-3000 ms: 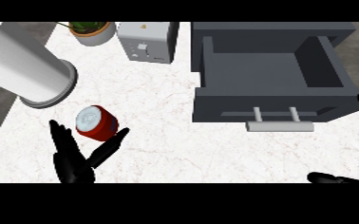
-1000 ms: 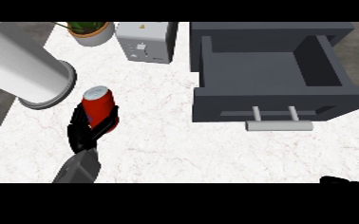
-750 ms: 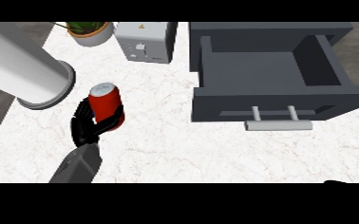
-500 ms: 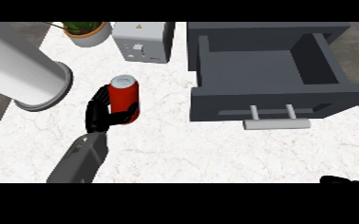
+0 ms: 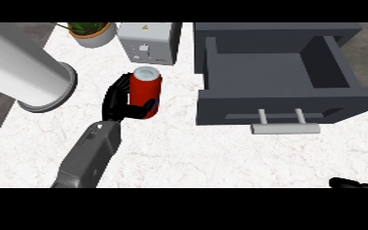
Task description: Pick up the can, place it into the drawer and close the drawer
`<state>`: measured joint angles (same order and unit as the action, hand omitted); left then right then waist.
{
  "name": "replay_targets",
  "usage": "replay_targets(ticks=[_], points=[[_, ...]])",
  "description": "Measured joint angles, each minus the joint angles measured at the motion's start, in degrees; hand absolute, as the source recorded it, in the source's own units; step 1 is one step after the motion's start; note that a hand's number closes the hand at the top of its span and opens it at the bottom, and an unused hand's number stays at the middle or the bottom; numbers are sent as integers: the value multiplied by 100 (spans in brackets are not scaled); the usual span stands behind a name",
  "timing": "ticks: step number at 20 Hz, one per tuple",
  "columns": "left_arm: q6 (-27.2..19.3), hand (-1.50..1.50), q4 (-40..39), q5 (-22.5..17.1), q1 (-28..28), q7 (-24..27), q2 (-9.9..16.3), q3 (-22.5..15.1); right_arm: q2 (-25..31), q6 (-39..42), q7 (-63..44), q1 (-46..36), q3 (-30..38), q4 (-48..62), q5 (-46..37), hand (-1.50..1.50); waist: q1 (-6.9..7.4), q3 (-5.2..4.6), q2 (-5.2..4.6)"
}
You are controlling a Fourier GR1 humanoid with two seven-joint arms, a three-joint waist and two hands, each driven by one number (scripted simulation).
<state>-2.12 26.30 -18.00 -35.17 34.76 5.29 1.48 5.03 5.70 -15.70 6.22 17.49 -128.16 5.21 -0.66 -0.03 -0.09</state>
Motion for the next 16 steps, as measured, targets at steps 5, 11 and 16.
replay_targets(ticks=[5, 11, 16], points=[[-226, 150, 693, 140, -305, -725, -67, -207, 50, -100, -252, -144, 32, -137, 12, -150, 55, 4, 24], [-631, 150, 1718, 285, -715, -1879, -221, -486, 51, -127, -279, -134, 44, -169, -71, -150, 75, 6, 35], [-971, 150, 2364, 344, -1187, -2813, -316, -561, 36, -103, -307, -71, 26, -248, -87, -150, 59, 5, 30]])
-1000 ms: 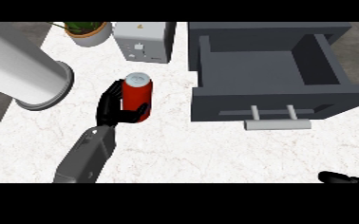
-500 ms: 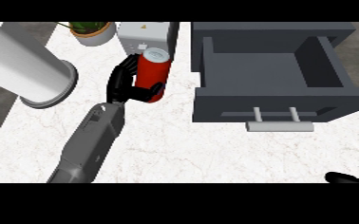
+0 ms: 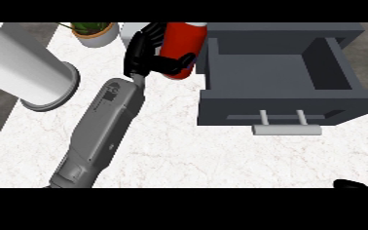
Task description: Pick up the can, place it into the drawer and close the drawer
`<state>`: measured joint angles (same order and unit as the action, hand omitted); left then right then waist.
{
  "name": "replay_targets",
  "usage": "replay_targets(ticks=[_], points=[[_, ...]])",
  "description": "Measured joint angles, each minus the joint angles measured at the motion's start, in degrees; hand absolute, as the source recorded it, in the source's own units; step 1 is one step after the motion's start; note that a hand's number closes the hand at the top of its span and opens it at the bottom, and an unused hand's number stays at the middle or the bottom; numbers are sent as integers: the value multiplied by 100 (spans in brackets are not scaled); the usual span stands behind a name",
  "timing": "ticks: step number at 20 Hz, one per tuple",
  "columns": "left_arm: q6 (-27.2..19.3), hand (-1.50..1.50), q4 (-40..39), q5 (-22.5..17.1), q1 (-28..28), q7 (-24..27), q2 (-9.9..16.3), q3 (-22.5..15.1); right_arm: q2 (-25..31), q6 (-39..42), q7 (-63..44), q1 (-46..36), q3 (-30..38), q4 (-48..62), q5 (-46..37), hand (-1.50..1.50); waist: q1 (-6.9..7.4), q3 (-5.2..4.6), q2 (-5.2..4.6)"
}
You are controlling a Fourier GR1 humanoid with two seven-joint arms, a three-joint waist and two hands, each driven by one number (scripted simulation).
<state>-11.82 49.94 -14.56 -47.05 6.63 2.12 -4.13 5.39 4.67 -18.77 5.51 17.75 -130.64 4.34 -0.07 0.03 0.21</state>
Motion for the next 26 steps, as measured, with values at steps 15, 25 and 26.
replay_targets(ticks=[15, 25, 26], points=[[-939, 150, -193, 231, -2144, -1630, -184, -224, 10, -3, 135, -150, 40, 196, 8, -150, -112, 1, -32], [-1260, 150, -1485, -234, -3523, -1801, -210, -513, 110, -26, 14, -345, 82, 177, 68, -150, -240, 4, -64], [-1274, 150, -1639, -297, -3639, -1787, -210, -546, 125, -17, 22, -363, 88, 194, 76, -150, -271, 6, -74]])
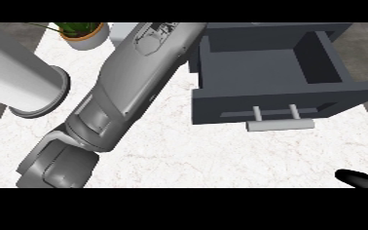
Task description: Pick up the can, place it into the drawer and close the drawer
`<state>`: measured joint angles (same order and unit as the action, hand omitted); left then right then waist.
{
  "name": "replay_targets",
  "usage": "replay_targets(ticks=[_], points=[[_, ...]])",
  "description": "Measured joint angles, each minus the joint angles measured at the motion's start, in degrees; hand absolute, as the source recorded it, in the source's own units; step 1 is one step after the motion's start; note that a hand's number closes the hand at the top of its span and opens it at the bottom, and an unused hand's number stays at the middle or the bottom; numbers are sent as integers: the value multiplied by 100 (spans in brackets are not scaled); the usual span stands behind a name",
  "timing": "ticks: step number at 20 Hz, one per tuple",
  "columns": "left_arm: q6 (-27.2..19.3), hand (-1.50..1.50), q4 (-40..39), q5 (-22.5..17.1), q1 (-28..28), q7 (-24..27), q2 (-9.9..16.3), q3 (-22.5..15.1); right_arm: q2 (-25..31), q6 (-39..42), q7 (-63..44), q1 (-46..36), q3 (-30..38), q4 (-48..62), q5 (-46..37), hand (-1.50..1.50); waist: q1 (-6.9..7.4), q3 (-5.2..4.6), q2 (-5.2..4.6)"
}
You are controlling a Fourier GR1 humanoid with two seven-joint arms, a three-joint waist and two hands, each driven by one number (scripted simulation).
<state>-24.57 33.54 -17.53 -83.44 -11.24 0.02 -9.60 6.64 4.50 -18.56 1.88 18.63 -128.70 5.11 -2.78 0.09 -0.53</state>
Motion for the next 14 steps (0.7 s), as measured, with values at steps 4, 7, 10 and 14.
replay_targets(ticks=[4, 7, 10, 14], points=[[-153, 150, -481, -228, -378, 60, -1, -144, 58, -37, -187, -170, -77, -79, -5, -150, -91, 3, -23], [-259, 150, -703, -429, -536, 141, -2, -372, 106, -12, -222, -239, -71, -32, 46, -150, -168, 6, -39], [-455, -150, -918, -559, -617, 304, -2, -544, 123, -46, -297, -353, -140, 14, -9, -150, -212, 7, -56], [-763, -150, -1183, -703, -664, 445, -2, -699, 137, -28, -342, -346, -156, -61, 24, -150, -287, 10, -70]])
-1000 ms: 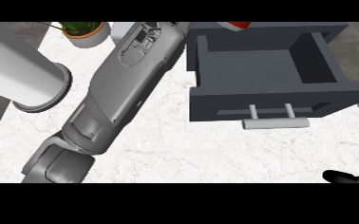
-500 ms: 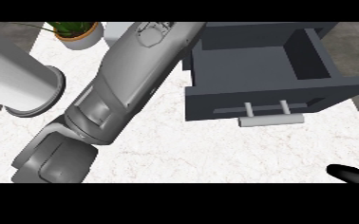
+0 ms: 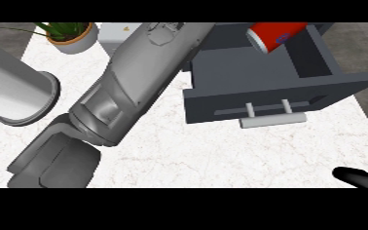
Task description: Pick up the can, place it into the drawer and close the drawer
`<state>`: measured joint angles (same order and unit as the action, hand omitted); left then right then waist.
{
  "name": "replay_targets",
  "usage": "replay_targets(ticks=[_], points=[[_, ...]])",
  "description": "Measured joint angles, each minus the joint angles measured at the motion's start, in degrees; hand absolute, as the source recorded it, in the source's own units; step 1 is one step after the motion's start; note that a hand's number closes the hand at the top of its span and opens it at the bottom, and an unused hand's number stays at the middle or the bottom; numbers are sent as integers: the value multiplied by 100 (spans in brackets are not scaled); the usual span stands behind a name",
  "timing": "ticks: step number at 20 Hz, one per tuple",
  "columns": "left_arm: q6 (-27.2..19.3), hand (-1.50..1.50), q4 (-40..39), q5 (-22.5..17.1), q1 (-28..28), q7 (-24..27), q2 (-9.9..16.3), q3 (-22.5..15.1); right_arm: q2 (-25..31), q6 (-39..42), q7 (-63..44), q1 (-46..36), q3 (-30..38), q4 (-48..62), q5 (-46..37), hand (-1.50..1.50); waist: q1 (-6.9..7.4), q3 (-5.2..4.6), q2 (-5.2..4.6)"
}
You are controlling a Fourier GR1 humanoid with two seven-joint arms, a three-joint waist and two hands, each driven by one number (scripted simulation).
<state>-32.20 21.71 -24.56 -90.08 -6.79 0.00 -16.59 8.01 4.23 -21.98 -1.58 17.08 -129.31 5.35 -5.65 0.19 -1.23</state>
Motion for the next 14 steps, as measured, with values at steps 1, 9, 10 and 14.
replay_targets(ticks=[1, 9, 10, 14], points=[[-46, -150, -22, -44, 7, 37, 0, -52, 1, -16, -22, -30, -20, -3, -22, -150, 5, -1, 1], [-440, -150, -270, -335, -248, 156, 1, -187, 242, 137, 186, -169, -84, 96, -291, -150, -33, 2, -31], [-477, -150, -273, -386, -239, 187, 1, -205, 289, 170, 262, -219, -89, 181, -339, -150, -40, 2, -37], [-520, -150, -306, -584, -237, 283, 0, -188, 507, 280, 490, -400, -237, 281, -727, -150, -12, 1, -45]])
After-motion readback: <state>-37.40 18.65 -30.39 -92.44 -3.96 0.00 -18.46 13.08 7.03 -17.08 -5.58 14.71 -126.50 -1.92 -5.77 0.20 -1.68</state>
